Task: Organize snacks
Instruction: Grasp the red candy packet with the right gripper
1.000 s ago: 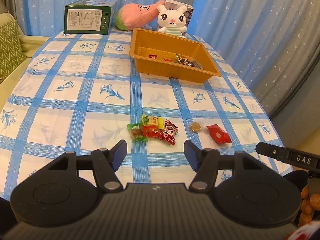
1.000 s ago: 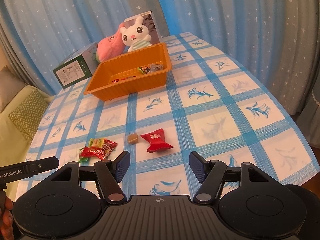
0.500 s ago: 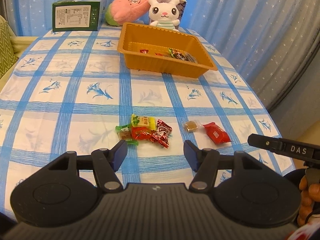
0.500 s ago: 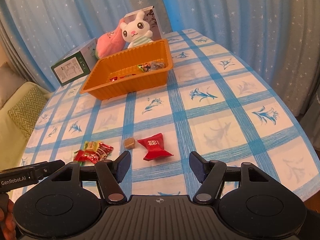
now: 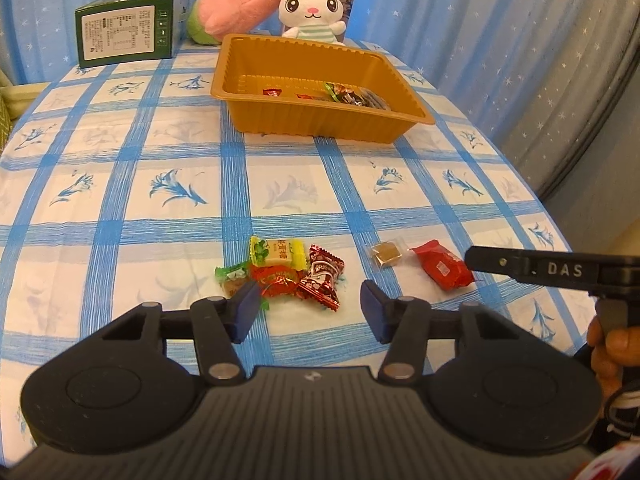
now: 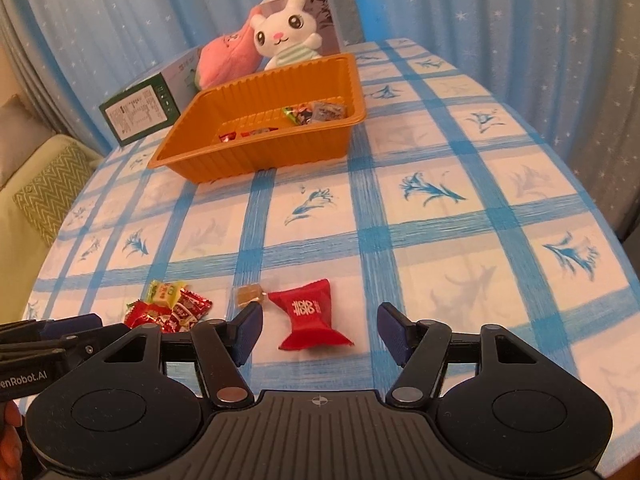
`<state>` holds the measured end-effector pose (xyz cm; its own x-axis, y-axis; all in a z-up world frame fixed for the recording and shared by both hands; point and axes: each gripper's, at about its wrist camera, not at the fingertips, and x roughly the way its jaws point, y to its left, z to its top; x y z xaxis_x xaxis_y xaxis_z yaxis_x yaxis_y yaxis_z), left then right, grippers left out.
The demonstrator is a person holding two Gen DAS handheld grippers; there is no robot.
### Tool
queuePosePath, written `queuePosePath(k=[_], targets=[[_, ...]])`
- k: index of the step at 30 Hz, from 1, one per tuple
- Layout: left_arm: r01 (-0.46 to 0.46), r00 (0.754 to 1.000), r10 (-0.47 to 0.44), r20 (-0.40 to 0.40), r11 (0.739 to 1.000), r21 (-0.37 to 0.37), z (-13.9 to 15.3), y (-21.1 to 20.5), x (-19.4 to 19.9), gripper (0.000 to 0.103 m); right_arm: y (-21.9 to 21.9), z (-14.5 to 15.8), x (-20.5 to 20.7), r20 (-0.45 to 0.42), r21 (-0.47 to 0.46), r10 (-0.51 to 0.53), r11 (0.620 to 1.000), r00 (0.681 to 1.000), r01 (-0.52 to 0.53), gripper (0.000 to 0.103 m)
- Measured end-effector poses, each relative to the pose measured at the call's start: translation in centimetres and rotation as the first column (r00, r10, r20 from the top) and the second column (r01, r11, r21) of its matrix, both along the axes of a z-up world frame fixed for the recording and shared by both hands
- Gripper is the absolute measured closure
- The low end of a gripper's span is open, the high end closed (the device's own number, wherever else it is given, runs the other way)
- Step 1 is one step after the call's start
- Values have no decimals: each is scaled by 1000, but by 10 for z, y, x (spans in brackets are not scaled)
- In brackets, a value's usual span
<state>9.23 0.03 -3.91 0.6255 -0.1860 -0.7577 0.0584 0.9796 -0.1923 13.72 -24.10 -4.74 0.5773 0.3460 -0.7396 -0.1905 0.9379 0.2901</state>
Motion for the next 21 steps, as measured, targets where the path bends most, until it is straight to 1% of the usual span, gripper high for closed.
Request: queuePosePath(k=[2, 7, 10, 12, 13, 16, 17, 21], targets=[[7, 1000, -7, -3, 1000, -2, -3, 0, 4, 54, 4, -5, 7, -13, -8, 21, 1000, 1000, -21, 49], [28, 1000, -28, -2, 1000, -2, -7, -1, 10, 55, 15, -16, 20, -39, -42, 67, 997, 997, -68, 55], [38, 999, -38, -3, 999, -2, -8, -2, 13, 57, 21, -21, 25, -48, -66, 83, 994, 995, -86, 60], [46, 999, -46, -2, 999, 0, -9, -4, 15, 59, 24, -23, 27, -52, -85, 94, 992, 994, -99, 66], [50, 999, -50, 0, 999, -1, -9, -4, 16, 59, 25, -24, 27, -55, -90, 100, 990, 994, -104, 67], [63, 998, -63, 5, 998, 4, -11, -7, 21, 60, 27, -26, 28, -60, -103, 105, 989, 993, -111, 71], [68, 998, -68, 8, 998, 5, -11, -9, 23, 61, 27, -27, 27, -64, -104, 105, 988, 992, -111, 76], [96, 995, -96, 8, 995, 15, -16, -14, 30, 65, 22, -26, 26, -60, -87, 85, 992, 995, -90, 78]])
